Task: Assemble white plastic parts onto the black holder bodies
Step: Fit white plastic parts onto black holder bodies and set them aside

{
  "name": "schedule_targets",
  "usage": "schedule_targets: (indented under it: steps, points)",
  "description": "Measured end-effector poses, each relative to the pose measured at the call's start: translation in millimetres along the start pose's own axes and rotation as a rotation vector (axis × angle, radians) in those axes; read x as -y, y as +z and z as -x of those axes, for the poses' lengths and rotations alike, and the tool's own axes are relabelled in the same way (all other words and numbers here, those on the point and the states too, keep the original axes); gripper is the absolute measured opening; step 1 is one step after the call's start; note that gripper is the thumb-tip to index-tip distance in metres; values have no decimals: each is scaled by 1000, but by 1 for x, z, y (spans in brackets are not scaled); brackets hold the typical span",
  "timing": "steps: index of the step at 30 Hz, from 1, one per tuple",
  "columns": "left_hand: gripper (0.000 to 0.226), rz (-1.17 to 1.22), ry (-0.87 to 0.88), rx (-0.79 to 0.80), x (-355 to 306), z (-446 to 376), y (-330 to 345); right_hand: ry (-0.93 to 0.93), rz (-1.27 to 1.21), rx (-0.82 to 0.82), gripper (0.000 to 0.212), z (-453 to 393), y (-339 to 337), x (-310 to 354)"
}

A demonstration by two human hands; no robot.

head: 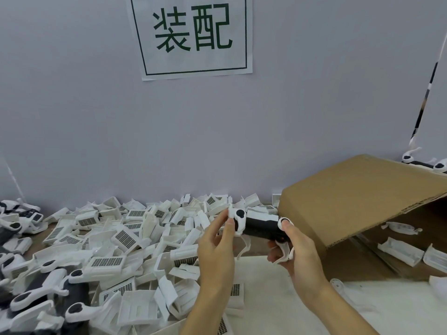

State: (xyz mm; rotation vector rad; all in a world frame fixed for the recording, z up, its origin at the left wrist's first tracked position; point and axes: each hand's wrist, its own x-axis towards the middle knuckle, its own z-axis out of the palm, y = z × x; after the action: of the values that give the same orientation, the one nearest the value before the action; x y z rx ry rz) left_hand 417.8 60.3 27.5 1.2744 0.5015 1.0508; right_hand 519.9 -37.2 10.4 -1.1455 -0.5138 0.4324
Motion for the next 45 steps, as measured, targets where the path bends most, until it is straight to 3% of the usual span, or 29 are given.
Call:
schedule_targets:
  steps: [10,18,23,26,31,35,38,45]
  points:
    - [11,40,5,-114,3,-6,-4,18,100,201,44,6,-5,3]
    - [19,122,-24,-168,2,-11,-6,-343,545,252,65,9,-5,7]
    - [38,75,-60,-176,3,-11,-7,-721,862,174,70,8,-2,2]
    - [23,54,-63,-166,3,-10,-7,-925,1041,130,73,7,0,3]
    - [10,211,-174,-117,1,-7,-4,-1117,1138,76,49,9,10,10]
    - [6,298,-206,-92,0,-8,-2,-1151,1111,65,43,10,11,11]
    - [26,319,-200,-86,-3,-6,-3,-1121,1085,88,53,10,10,10]
    - [17,126,-144,-84,1,-10,-9,-727,803,139,94,1,-6,-3]
